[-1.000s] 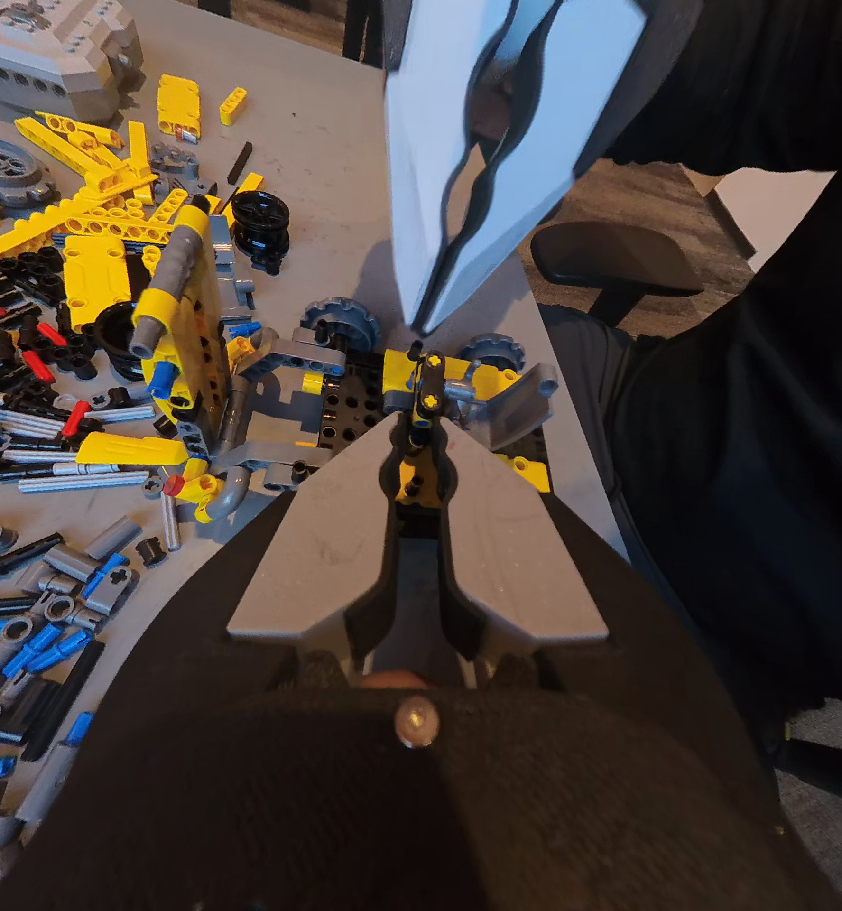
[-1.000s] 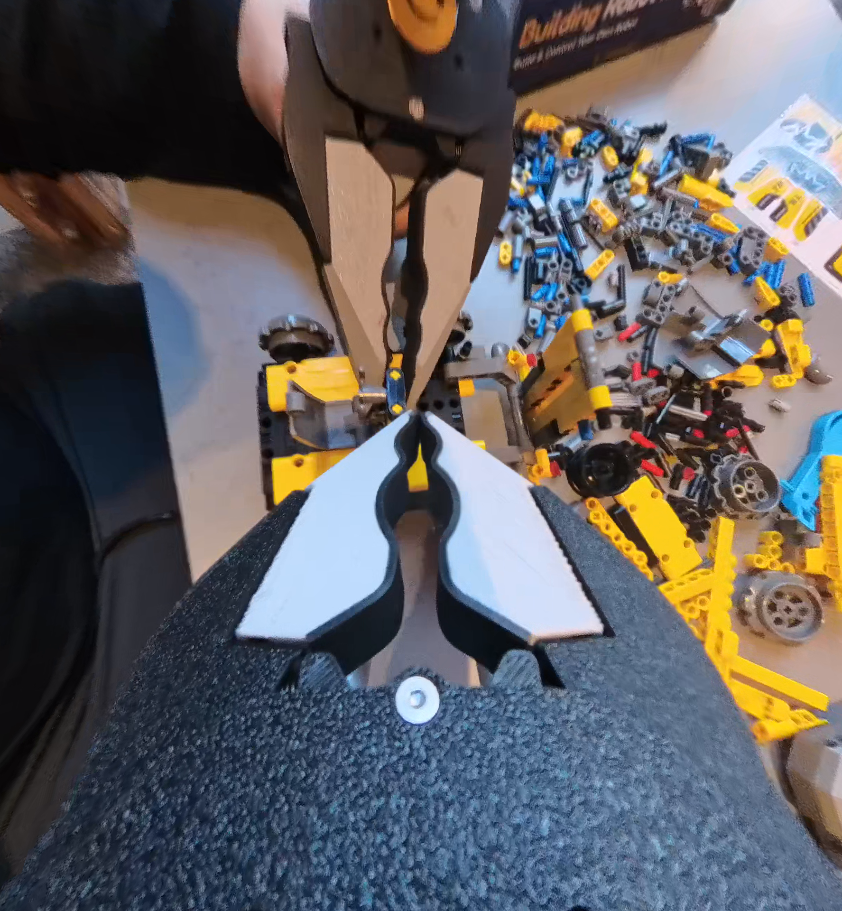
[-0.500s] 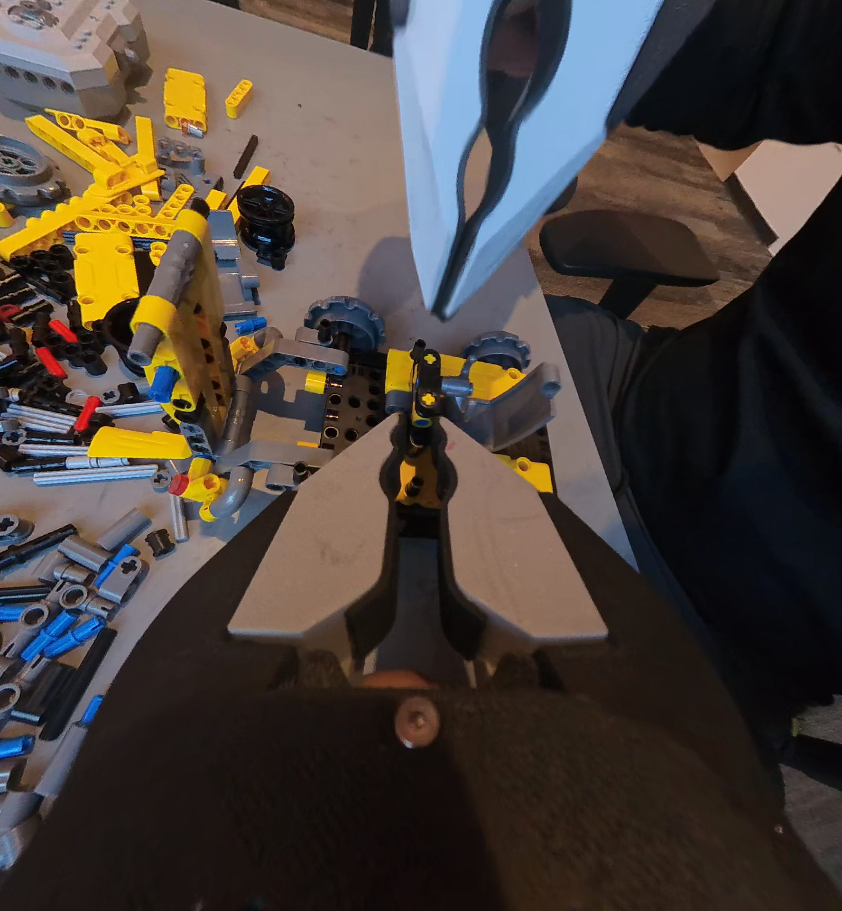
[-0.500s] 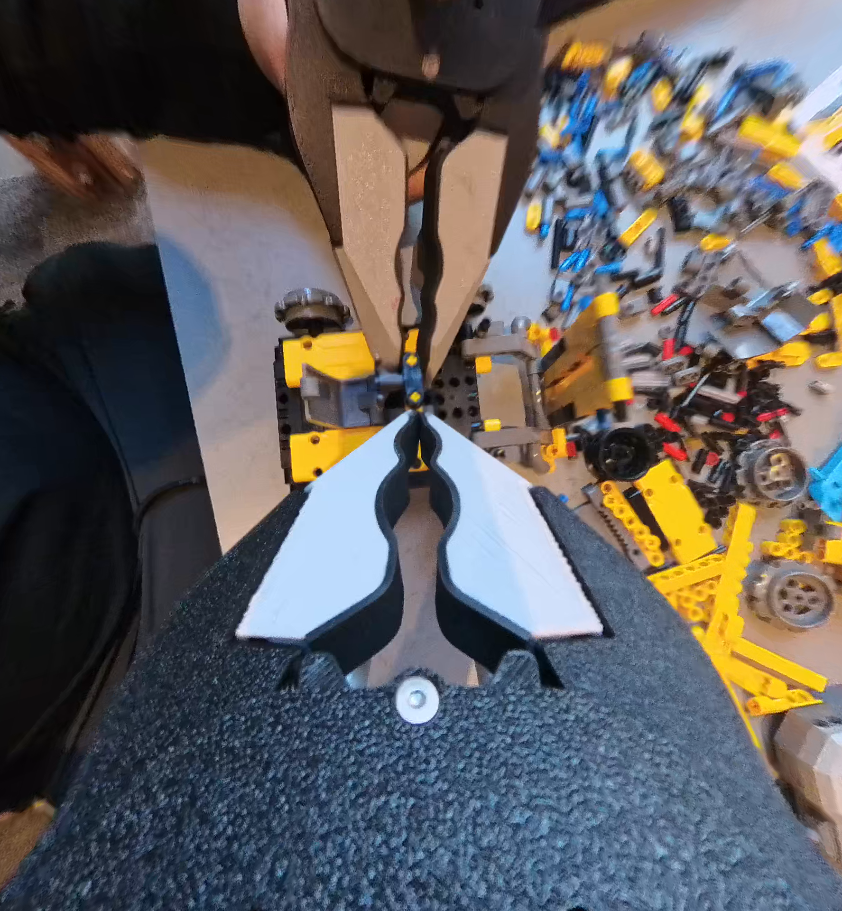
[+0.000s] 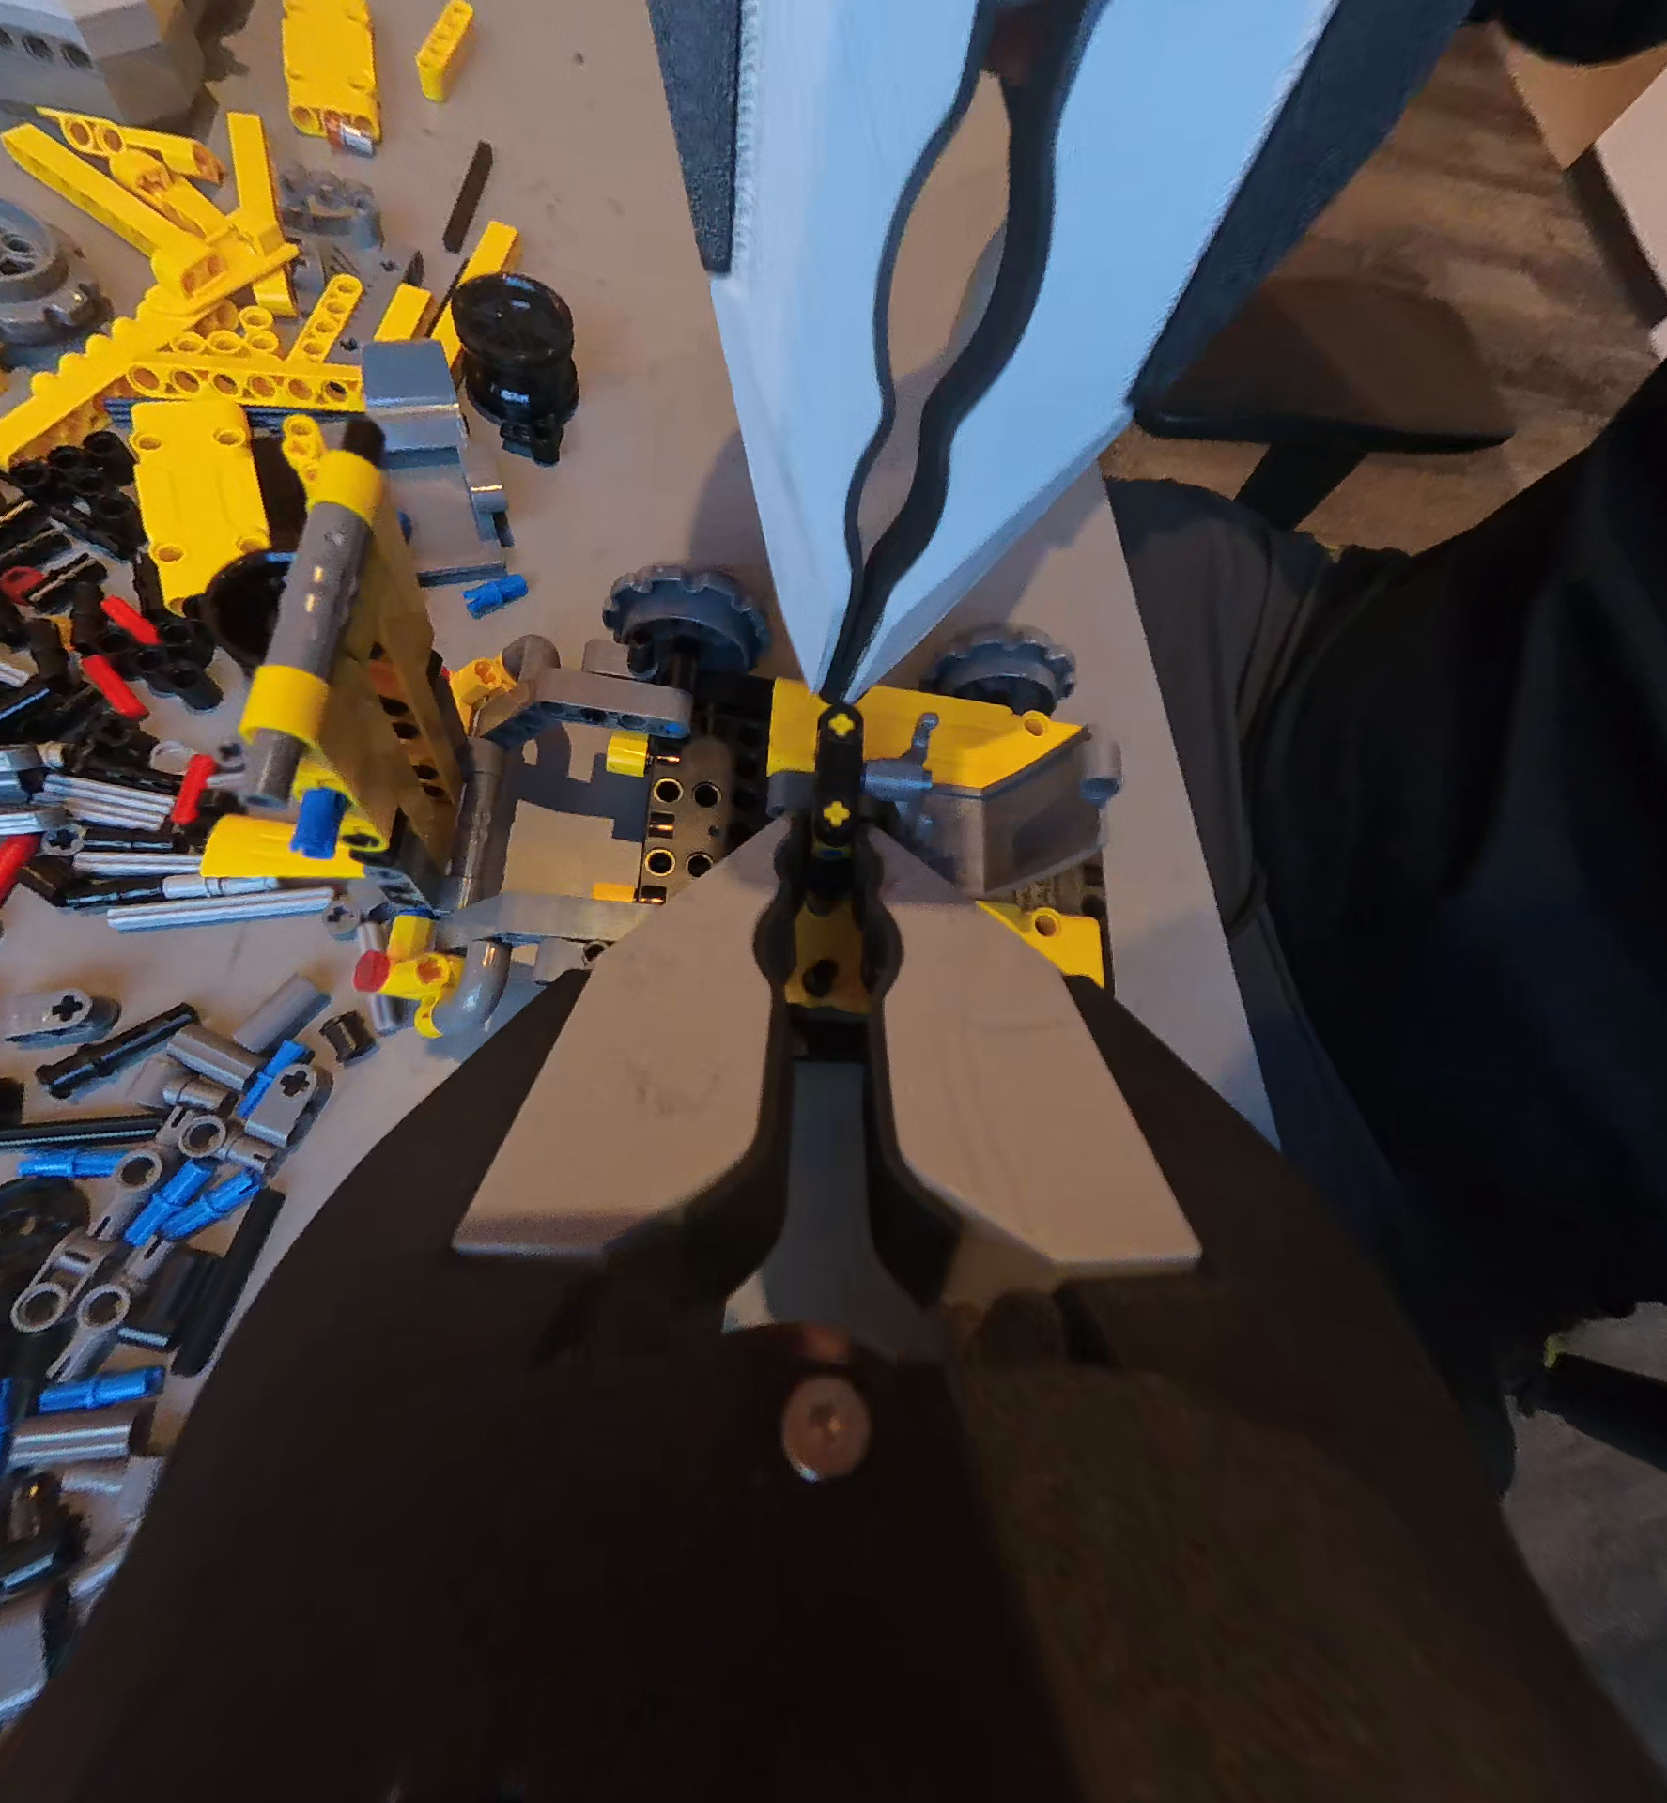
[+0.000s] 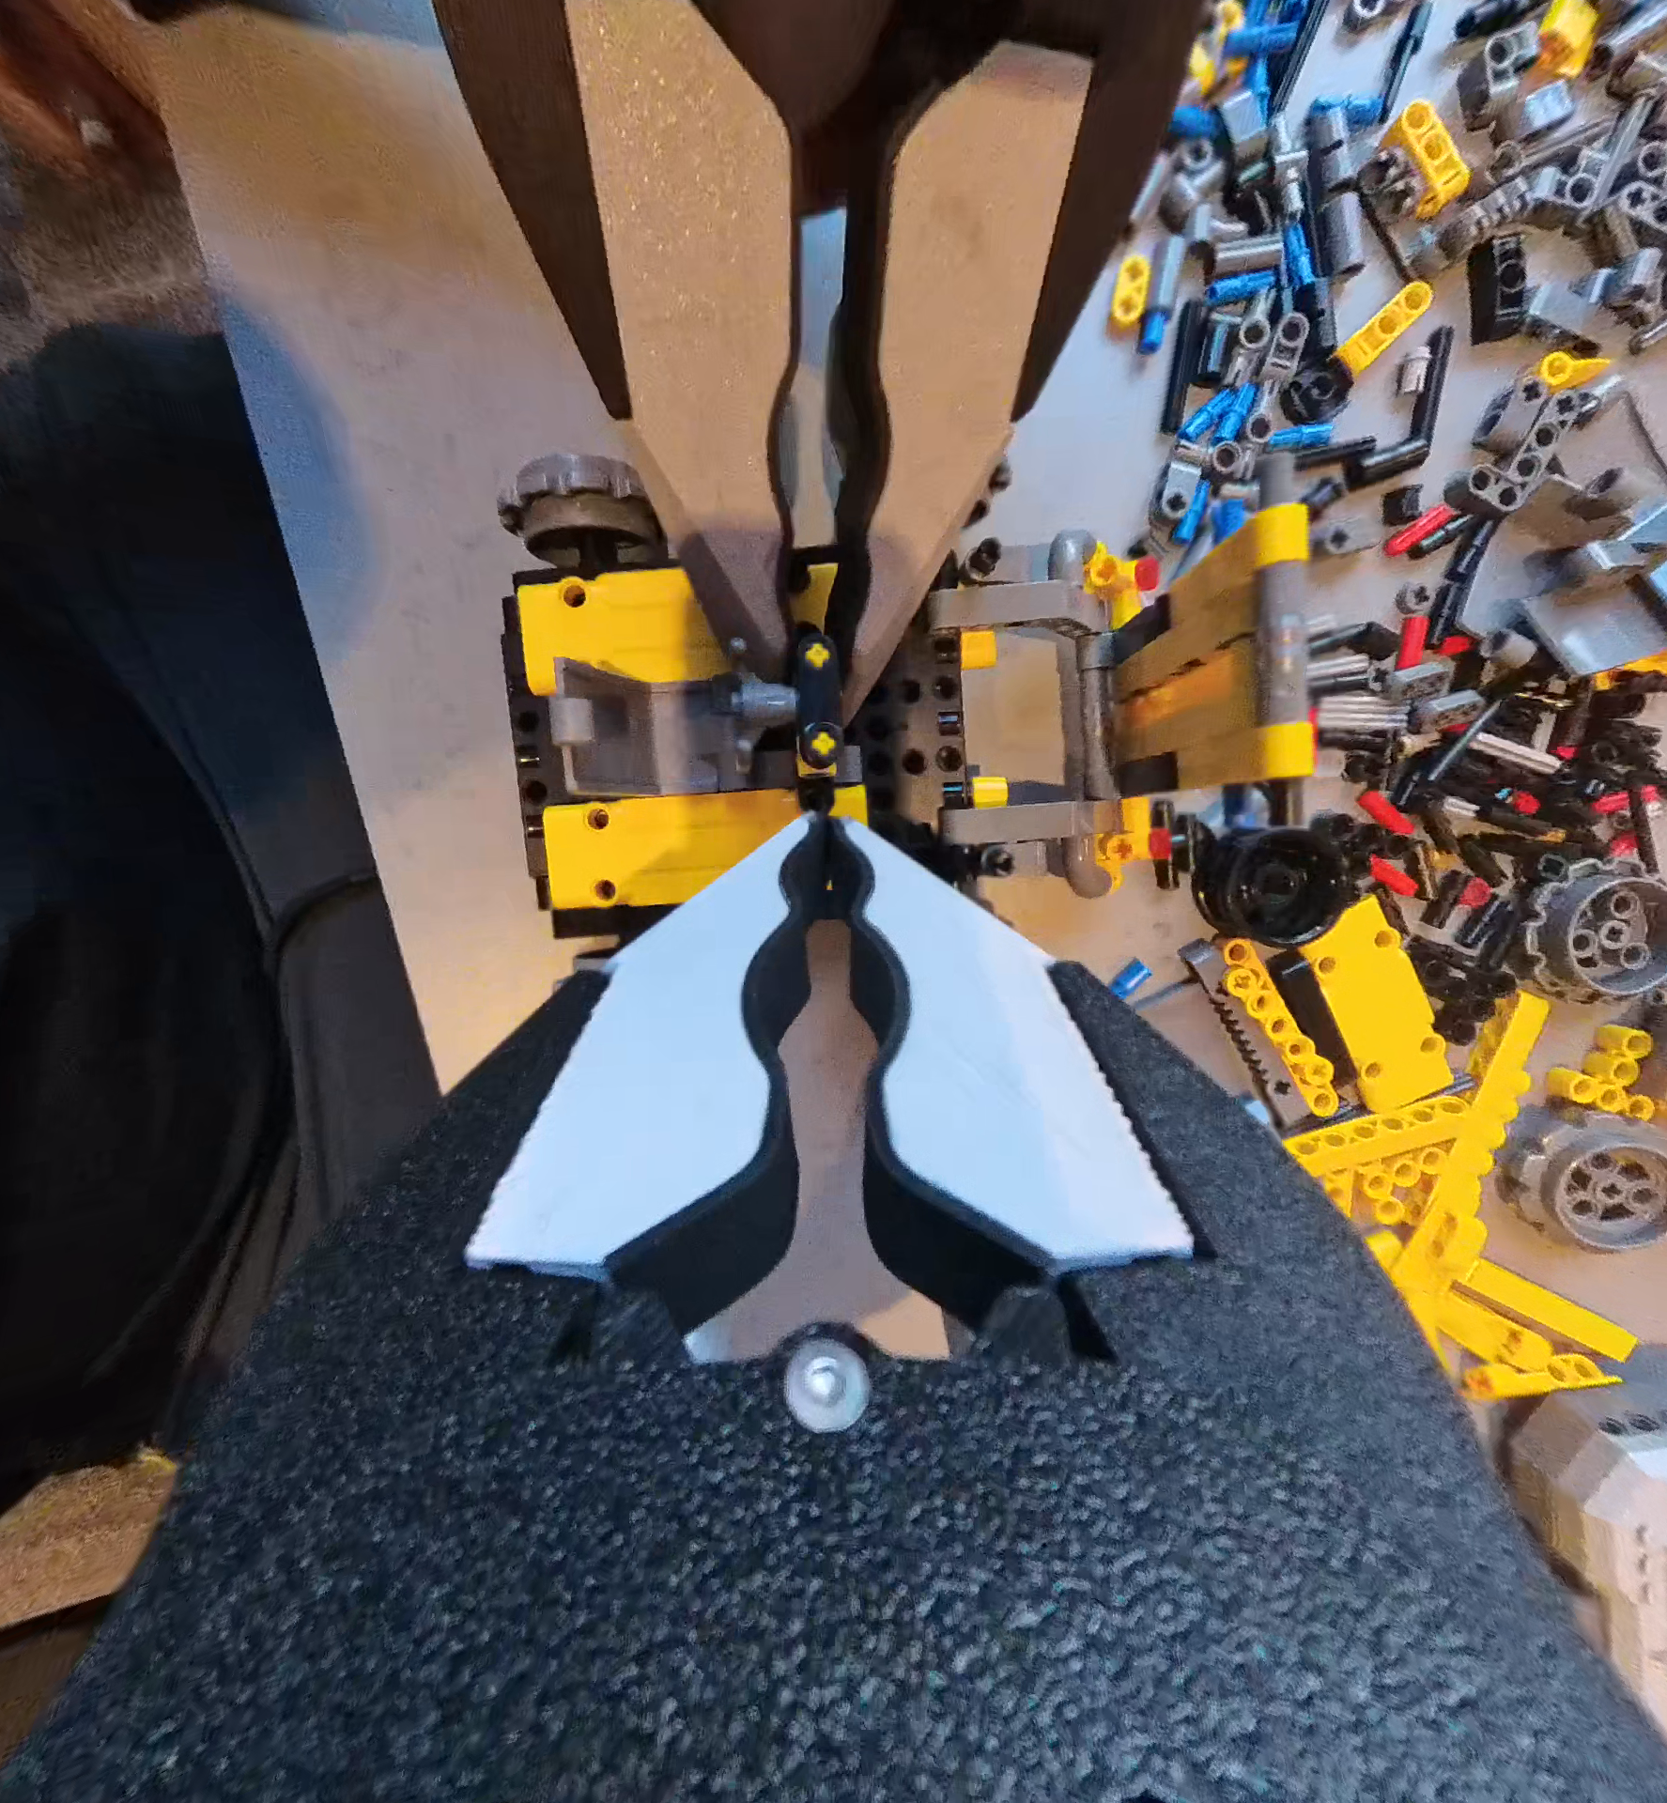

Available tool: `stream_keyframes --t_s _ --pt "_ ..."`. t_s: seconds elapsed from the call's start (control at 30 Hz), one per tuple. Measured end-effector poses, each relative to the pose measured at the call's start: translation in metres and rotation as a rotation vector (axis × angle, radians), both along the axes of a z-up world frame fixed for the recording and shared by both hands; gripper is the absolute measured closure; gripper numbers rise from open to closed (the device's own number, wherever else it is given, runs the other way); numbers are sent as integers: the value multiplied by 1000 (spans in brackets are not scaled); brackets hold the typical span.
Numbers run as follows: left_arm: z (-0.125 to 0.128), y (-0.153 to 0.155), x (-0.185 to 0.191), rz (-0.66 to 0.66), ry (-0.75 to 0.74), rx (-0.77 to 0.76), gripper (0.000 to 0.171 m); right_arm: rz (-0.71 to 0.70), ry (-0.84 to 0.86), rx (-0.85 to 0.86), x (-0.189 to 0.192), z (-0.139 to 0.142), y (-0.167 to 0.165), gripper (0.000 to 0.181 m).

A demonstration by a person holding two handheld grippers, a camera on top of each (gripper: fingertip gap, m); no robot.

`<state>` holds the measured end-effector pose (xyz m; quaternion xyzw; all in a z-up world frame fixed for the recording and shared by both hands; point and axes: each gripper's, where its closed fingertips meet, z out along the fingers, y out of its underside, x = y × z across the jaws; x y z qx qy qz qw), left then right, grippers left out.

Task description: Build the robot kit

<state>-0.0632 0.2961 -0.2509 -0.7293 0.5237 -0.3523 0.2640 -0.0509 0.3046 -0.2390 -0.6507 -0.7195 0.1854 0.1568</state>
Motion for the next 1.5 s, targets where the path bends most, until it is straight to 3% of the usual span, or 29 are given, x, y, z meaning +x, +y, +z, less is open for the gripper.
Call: stream_keyframes --t_s 0.13,0.3,0.43,0.67,0.87,1.2,1.5 --pt "0 -1 -1 -8 44 23 167 -1 60 2 -6 11 3 181" --pt "2 1 -5 -9 59 41 162 20 38 11 -4 1 0 181" --pt "15 2 -9 -1 14 51 159 12 63 -33 -5 0 -1 181" --pt "31 3 -10 22 60 -7 148 19 83 -52 -5 0 -1 181" --pt "17 -1 -8 -27 185 -83 167 33 95 -63 -4 0 -1 181" --pt "16 0 -9 -75 290 -93 168 47 137 -66 -4 1 -1 181" --pt "16 -1 -6 -93 296 -73 168 48 167 -47 -7 30 4 181"
